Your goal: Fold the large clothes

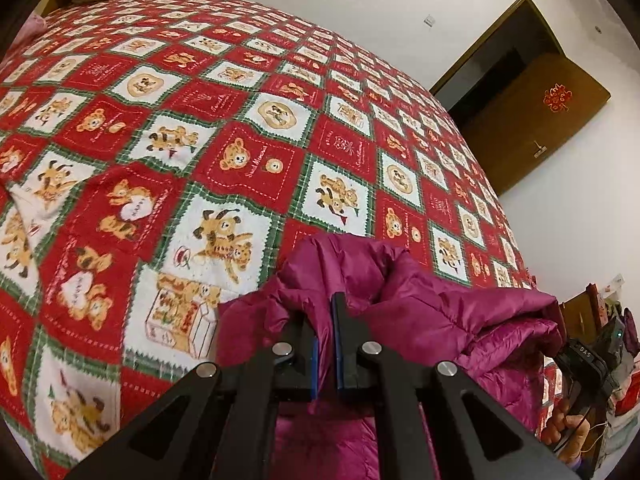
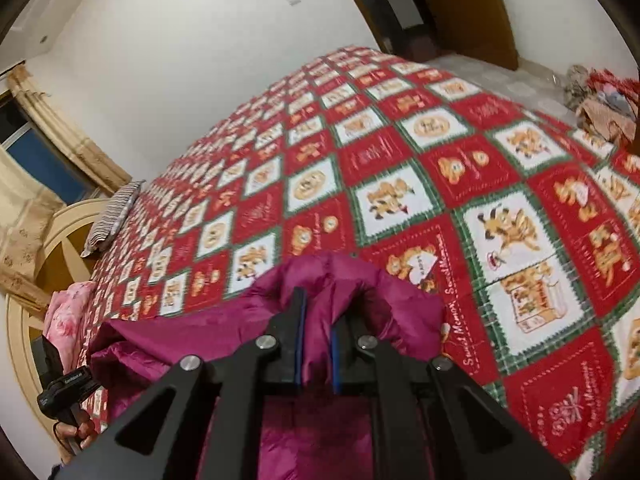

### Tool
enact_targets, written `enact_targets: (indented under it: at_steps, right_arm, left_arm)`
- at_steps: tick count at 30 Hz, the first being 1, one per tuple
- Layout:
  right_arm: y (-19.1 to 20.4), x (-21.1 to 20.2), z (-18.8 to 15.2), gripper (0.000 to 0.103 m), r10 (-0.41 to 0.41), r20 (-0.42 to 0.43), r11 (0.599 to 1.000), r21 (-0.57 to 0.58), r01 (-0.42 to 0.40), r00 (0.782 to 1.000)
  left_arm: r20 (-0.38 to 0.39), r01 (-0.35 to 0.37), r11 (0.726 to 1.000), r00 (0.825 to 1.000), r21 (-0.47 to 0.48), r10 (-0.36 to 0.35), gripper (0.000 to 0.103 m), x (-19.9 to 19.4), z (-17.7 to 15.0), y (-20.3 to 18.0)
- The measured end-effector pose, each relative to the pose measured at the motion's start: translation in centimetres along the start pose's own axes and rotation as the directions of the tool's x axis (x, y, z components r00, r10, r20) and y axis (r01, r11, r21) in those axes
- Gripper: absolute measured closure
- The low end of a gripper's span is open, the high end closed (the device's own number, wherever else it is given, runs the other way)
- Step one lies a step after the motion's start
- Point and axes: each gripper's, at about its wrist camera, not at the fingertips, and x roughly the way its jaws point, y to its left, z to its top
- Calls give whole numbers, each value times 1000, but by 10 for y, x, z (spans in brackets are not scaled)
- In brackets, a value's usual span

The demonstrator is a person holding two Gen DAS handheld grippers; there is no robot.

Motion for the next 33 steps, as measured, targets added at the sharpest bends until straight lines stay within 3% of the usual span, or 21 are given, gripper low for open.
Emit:
enact_targets:
  at_steps: [6, 14, 23, 33]
  right_arm:
    - [-4, 16, 0, 90, -33, -16, 999, 3, 33, 999]
    - [-3, 39, -2, 90, -88, -29, 996, -16, 88, 996]
    - [-5, 59, -9, 91, -147, -32, 988, -56, 145, 989]
    - [7, 69, -19, 93, -233, 34, 960, -152, 235, 972]
  left_arm:
    - [-21, -29, 1000, 999, 5, 29, 98, 19, 3, -3]
    - [-18, -128, 991, 991, 43, 129, 98, 35, -1, -11]
    - [39, -279, 948, 960, 152, 276, 98, 47, -11, -31]
    - [80, -363, 910, 932, 198, 354, 98, 46, -16, -42]
